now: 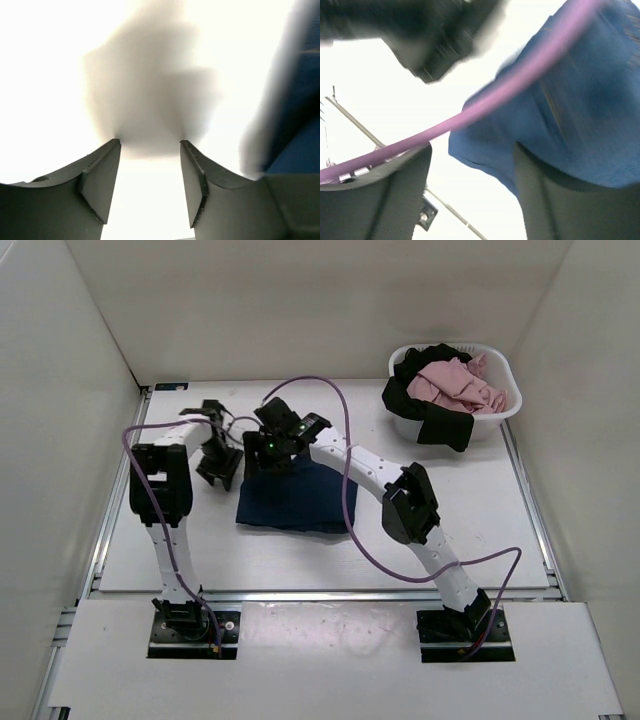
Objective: Fold and stack the trousers
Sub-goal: Fold the trousers
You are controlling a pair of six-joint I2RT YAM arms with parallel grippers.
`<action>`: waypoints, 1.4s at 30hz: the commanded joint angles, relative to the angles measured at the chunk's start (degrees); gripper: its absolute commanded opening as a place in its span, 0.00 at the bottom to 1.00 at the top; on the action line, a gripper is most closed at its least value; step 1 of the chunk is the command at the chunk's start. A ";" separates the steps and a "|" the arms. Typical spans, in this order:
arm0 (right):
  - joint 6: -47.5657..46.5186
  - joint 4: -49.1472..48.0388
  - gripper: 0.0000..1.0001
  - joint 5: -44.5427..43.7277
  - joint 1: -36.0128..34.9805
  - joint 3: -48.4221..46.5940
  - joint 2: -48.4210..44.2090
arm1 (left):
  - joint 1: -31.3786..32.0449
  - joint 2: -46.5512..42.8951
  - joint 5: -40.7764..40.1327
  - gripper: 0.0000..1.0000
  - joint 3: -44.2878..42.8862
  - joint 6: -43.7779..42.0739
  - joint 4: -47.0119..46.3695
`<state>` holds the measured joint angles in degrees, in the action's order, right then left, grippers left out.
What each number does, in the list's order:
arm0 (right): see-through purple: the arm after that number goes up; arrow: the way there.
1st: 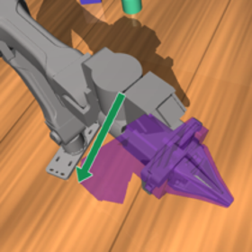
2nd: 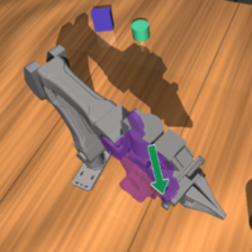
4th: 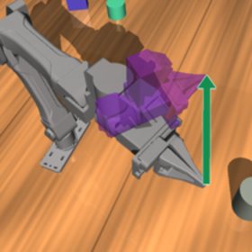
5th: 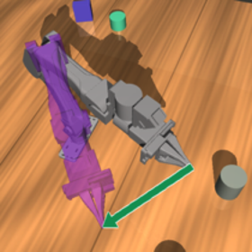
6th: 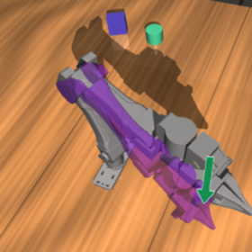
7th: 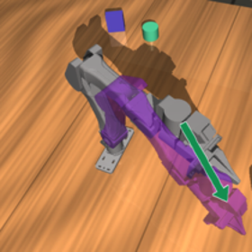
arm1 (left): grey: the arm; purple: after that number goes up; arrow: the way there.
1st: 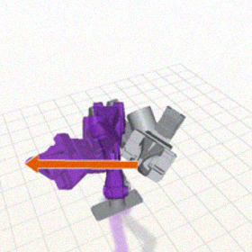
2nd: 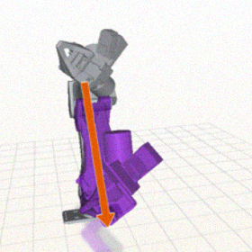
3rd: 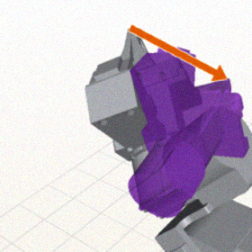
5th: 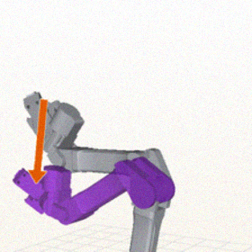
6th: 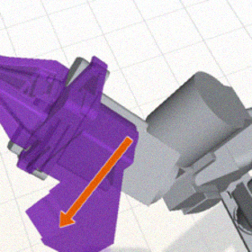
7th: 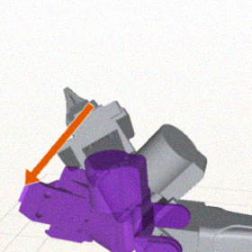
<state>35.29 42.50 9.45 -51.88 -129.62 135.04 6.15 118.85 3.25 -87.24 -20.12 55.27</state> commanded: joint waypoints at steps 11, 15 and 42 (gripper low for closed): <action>-3.22 -3.30 0.87 -12.17 3.79 25.17 -27.63 | -2.49 -11.35 3.04 0.65 -9.34 -5.36 2.48; 0.12 -7.50 0.30 -9.82 5.91 42.76 -31.85 | 4.03 -9.08 8.61 0.65 -11.89 -5.37 2.48; -8.65 -6.12 0.13 -2.78 11.54 45.44 -30.89 | 5.62 -1.41 1.15 0.68 -18.75 0.79 -1.30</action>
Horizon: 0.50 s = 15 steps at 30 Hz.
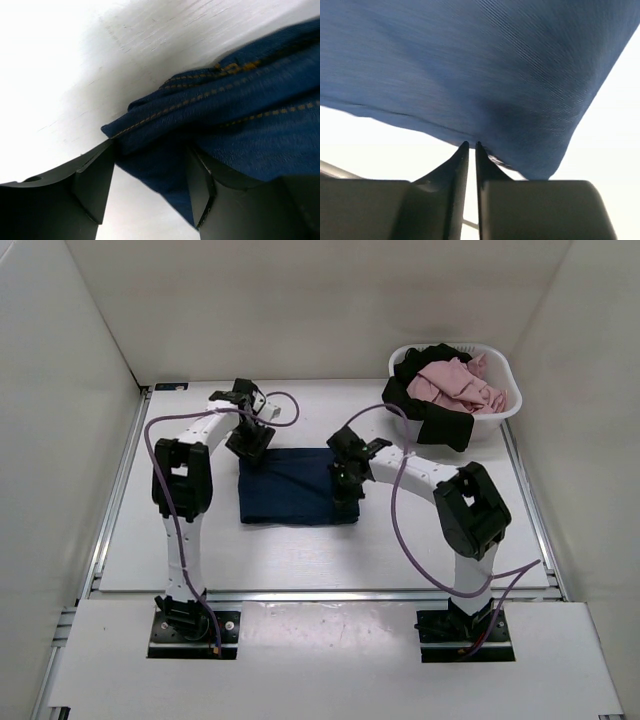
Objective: Fold and stack the trousers
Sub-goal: Fold the trousers
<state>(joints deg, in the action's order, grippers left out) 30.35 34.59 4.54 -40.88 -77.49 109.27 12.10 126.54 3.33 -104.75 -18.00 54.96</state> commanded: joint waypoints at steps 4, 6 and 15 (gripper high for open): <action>-2.41 1.80 0.20 2.14 3.87 -16.27 -3.02 | 0.20 -20.24 1.06 0.69 3.57 -2.47 -0.99; -1.70 2.41 0.20 3.72 6.51 -21.44 1.61 | 0.73 -23.26 1.59 0.69 10.24 -3.09 -0.99; 4.80 0.05 0.03 11.20 13.02 -24.55 13.77 | 6.71 -27.14 0.37 0.65 36.71 -3.62 -5.73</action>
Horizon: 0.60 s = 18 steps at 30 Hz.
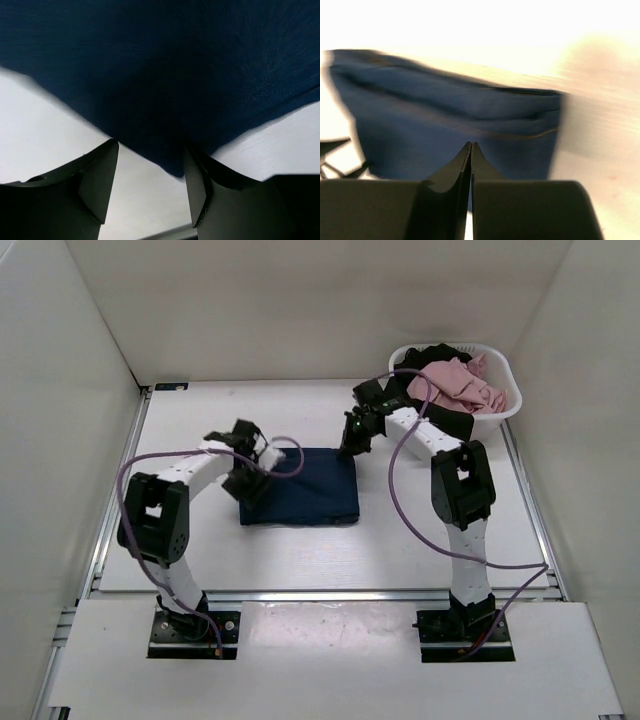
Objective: Fold and stack the trousers
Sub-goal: Fold the trousers
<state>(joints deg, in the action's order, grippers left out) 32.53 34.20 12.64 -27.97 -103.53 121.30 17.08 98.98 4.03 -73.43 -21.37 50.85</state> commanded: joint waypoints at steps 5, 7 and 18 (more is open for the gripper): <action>7.27 -3.78 0.00 -1.46 3.61 2.80 3.59 | 2.25 2.00 -5.43 0.65 10.32 0.80 -7.43; 7.81 -4.93 0.00 -2.80 4.40 2.28 3.60 | 2.25 2.01 -6.05 0.65 11.03 0.80 -8.05; 1.05 4.90 0.99 -10.61 6.87 -2.99 -7.55 | 1.73 -9.75 -0.70 1.00 1.55 -1.75 -4.72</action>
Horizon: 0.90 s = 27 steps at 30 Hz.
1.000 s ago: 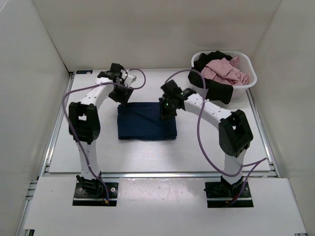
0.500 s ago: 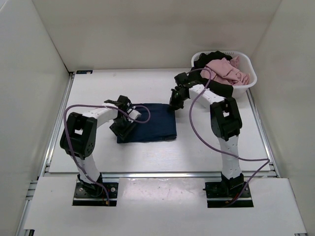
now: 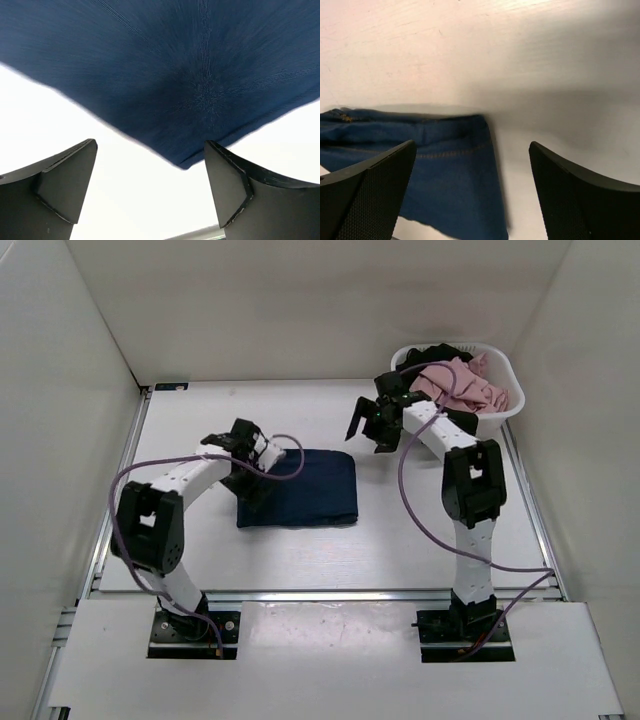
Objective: Fold and stack the trousers
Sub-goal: Fold the trousers
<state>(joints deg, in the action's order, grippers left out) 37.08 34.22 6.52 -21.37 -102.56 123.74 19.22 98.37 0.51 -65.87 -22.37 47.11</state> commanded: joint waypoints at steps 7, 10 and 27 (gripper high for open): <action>-9.83 23.42 0.99 -9.59 3.17 -2.21 -25.80 | -8.31 -22.51 -4.09 1.00 -11.75 6.45 -0.44; -10.36 24.58 0.99 -9.60 4.58 4.81 -34.23 | -16.13 -26.46 -16.03 1.00 -8.41 7.77 -0.44; -13.61 35.92 0.99 -28.85 12.84 2.97 -47.45 | -34.69 -40.80 -31.01 1.00 7.51 14.11 1.75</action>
<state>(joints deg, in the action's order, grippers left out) 24.75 68.69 -19.62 -8.51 -100.95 79.53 -15.22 58.41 -29.69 -57.47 -9.56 49.19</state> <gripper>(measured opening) 0.994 0.997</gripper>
